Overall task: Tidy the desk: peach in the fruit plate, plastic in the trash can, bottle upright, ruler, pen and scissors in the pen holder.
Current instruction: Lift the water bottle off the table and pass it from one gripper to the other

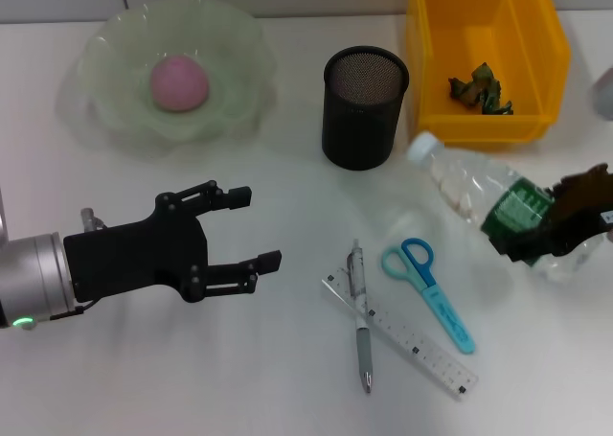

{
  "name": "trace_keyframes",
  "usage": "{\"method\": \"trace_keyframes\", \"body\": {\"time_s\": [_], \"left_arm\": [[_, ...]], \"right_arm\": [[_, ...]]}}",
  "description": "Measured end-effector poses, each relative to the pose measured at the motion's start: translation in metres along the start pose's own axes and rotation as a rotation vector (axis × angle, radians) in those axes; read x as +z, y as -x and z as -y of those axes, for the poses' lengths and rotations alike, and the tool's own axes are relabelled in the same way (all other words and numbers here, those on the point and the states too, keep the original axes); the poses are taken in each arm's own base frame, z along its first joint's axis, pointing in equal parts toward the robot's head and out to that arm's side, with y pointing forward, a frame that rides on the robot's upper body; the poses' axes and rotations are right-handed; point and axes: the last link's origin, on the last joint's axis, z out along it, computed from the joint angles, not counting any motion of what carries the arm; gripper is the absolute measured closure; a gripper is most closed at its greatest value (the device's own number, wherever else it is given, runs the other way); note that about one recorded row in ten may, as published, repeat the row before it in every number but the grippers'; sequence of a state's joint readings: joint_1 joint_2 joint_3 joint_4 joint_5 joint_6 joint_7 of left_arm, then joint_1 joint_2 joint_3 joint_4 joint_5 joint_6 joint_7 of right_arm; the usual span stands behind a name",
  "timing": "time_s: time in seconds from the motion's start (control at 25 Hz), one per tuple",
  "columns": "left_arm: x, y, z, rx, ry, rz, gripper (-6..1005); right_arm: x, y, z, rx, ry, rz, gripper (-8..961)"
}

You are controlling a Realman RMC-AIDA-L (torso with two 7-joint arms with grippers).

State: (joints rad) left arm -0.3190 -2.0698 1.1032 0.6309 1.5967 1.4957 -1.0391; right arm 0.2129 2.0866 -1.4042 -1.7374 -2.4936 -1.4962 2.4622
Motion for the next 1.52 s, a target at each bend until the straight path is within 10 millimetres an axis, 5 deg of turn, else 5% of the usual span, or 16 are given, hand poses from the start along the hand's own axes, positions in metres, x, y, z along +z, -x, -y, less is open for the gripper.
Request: {"method": "trace_keyframes", "body": {"time_s": [0.28,0.48,0.76,1.16,1.52], "left_arm": [[-0.007,-0.015,0.002,-0.03,-0.063,-0.153,145],[-0.019,-0.035,0.0,-0.123,-0.115,-0.45,145],[0.002,-0.047,-0.009,-0.216,0.057,-0.518,145],[0.031,-0.061,-0.017,-0.228,0.233,-0.474,146],[0.029,-0.064,-0.016,-0.257,0.203,-0.547,146]], "right_arm": [[-0.027,-0.018,-0.004,-0.005,0.137,0.428,190],[-0.022,-0.047,-0.003,-0.05,0.214,0.656,187],[-0.013,-0.085,-0.014,-0.139,0.391,0.924,183],[0.011,-0.074,-0.021,-0.182,0.501,0.982,177],[0.025,-0.058,-0.025,-0.188,0.562,0.984,171]]}}
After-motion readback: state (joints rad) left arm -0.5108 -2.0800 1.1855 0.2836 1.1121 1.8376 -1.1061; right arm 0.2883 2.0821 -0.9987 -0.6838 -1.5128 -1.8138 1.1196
